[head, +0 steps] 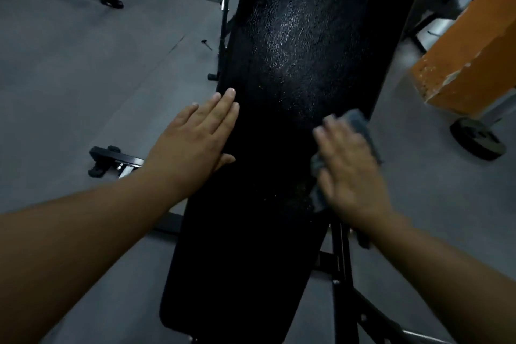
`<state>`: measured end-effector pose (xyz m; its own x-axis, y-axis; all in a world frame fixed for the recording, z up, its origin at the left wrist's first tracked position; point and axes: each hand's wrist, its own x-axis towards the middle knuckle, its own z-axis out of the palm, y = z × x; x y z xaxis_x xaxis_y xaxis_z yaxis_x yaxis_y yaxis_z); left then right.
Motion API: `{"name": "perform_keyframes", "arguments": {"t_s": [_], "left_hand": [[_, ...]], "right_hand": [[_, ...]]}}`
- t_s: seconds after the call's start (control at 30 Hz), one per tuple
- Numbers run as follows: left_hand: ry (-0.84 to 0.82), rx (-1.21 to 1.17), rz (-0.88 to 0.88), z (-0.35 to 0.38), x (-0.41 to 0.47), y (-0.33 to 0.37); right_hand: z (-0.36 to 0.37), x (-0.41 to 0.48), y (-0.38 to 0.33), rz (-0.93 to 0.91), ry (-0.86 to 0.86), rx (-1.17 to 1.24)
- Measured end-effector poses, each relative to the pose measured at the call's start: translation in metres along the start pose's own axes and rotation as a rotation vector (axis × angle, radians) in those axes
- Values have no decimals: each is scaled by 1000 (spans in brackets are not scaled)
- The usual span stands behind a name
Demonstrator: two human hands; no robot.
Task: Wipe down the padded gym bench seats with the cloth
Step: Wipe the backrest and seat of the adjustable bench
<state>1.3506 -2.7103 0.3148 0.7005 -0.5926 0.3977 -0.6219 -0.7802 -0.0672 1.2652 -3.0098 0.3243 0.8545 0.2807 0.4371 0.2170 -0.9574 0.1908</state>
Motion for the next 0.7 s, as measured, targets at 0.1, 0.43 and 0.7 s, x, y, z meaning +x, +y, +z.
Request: {"name": "perform_keyframes", "arguments": {"t_s": [0.1,0.43,0.7], "left_hand": [[-15,50,-16,-1,2,2],[21,-78,-122,19,-51,51],[61,-180,-196,46,-88,70]], "right_hand": [[1,46,12,281,166,51],[24,-1,-21,-147,138,220],[25,26,-67,-163,180,147]]}}
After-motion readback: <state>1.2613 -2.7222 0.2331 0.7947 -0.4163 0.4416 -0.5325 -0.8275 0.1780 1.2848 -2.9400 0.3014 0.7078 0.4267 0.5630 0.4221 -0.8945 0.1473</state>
